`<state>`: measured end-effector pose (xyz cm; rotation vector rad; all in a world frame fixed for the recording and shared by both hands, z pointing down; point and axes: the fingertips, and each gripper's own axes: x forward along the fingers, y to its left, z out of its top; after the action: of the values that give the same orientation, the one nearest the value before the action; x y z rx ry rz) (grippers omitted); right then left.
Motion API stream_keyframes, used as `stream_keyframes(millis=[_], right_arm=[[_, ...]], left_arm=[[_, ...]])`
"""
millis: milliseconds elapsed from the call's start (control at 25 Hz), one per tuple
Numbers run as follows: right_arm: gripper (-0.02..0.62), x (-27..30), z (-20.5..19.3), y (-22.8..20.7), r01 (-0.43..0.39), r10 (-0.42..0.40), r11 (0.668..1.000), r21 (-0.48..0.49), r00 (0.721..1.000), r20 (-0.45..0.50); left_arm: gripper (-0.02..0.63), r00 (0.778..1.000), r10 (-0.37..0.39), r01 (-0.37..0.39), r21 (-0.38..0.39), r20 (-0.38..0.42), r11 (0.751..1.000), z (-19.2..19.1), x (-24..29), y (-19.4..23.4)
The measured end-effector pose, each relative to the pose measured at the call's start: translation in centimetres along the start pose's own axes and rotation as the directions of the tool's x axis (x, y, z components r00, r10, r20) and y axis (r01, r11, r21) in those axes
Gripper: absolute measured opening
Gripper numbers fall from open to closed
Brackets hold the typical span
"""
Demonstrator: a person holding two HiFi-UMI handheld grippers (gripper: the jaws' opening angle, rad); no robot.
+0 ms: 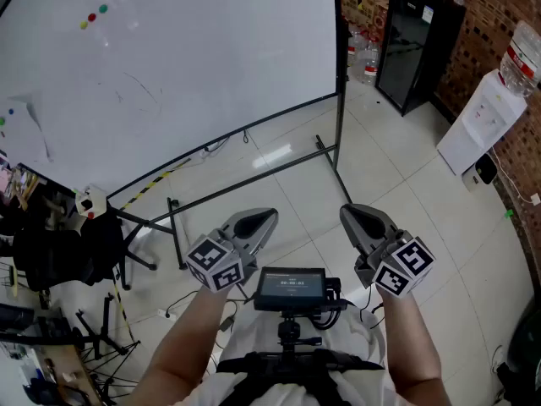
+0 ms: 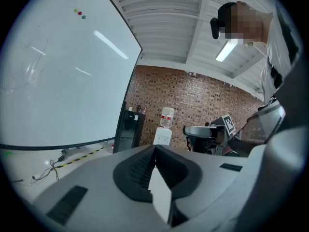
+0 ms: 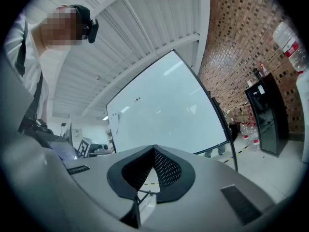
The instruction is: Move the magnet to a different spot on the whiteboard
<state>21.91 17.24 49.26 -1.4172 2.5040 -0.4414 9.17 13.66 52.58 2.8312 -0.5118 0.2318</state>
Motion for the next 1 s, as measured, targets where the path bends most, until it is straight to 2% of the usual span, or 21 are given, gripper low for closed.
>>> stream_keyframes(millis=[160, 400, 560, 720, 880, 1000], right_arm=[[0.034, 2.5, -0.3, 1.0, -0.051, 0.051, 0.999, 0.005, 0.999, -0.017], [0.034, 7.6, -0.2, 2.1, -0.174, 0.174, 0.985, 0.005, 0.984, -0.041], [0.034, 12.3, 0.0, 4.0, -0.251, 0.25, 0.968, -0.015, 0.967, -0.059], [0.034, 16.7, -0.7, 6.6, -0.319, 0.314, 0.947, -0.032, 0.943, -0.109], [0.034, 20.4, -2.5, 8.4, -0.362, 0.351, 0.931, -0.044, 0.923, -0.161], [0.034, 22.9, -5.1, 9.5, -0.375, 0.36, 0.926, -0.037, 0.909, -0.212]], left_arm=[[0.038, 0.999, 0.046, -0.046, -0.014, 0.005, 0.999, 0.2, -1.6, 1.5], [0.037, 0.982, 0.185, -0.185, -0.012, 0.033, 0.983, 1.4, -5.6, 4.5], [0.037, 0.952, 0.299, -0.298, -0.024, 0.066, 0.954, 2.3, -10.1, 7.3], [0.037, 0.916, 0.392, -0.386, -0.085, 0.086, 0.919, 2.0, -14.8, 9.9], [0.037, 0.892, 0.445, -0.431, -0.146, 0.081, 0.89, -0.1, -17.6, 12.2], [0.037, 0.884, 0.461, -0.443, -0.182, 0.076, 0.878, -2.1, -19.0, 14.4]])
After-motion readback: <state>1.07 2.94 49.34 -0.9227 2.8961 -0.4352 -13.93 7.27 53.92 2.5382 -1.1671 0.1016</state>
